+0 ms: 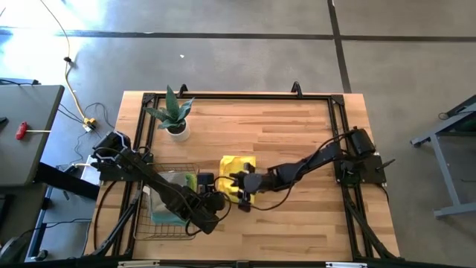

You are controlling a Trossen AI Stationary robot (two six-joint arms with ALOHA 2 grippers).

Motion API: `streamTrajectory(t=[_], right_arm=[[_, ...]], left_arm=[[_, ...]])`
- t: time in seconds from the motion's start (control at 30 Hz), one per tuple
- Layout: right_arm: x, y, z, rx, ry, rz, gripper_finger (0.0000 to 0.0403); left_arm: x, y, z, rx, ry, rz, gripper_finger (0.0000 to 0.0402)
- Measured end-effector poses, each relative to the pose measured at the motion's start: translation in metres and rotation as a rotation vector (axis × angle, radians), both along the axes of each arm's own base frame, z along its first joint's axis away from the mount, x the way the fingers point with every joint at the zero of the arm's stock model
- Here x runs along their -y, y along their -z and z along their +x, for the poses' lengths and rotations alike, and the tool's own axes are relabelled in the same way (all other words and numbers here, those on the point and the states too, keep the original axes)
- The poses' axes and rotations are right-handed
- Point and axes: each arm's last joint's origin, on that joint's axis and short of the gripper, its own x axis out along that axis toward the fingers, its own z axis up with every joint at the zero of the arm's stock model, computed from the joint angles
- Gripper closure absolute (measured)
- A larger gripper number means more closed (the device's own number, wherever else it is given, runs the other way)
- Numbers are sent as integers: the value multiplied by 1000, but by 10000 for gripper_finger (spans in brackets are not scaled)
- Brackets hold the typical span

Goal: Fold microfiber towels
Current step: Fold the yellow microfiber towel, then put the yellow microfiber towel into the wire basket

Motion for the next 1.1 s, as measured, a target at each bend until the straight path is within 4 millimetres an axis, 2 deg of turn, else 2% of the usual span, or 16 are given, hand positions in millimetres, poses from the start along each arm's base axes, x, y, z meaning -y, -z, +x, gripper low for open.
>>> streamTrajectory(t=[0.17,0.33,0.47,0.8,1.0,1.1], right_arm=[[8,-2,-10,-93,81,-105,257],[14,8,-19,-202,203,-199,256],[18,21,-22,-288,203,-224,256],[21,32,-38,-507,85,-263,256],[27,26,-60,-697,97,-296,256],[28,11,-73,-750,111,-289,256]], left_arm=[[1,0,0,-1,2,1,282],[1,0,0,1,1,-1,282],[0,0,0,2,-3,-2,282],[0,0,0,21,-36,-22,282],[0,0,1,34,-50,-31,282],[-2,-1,4,51,-53,-33,282]])
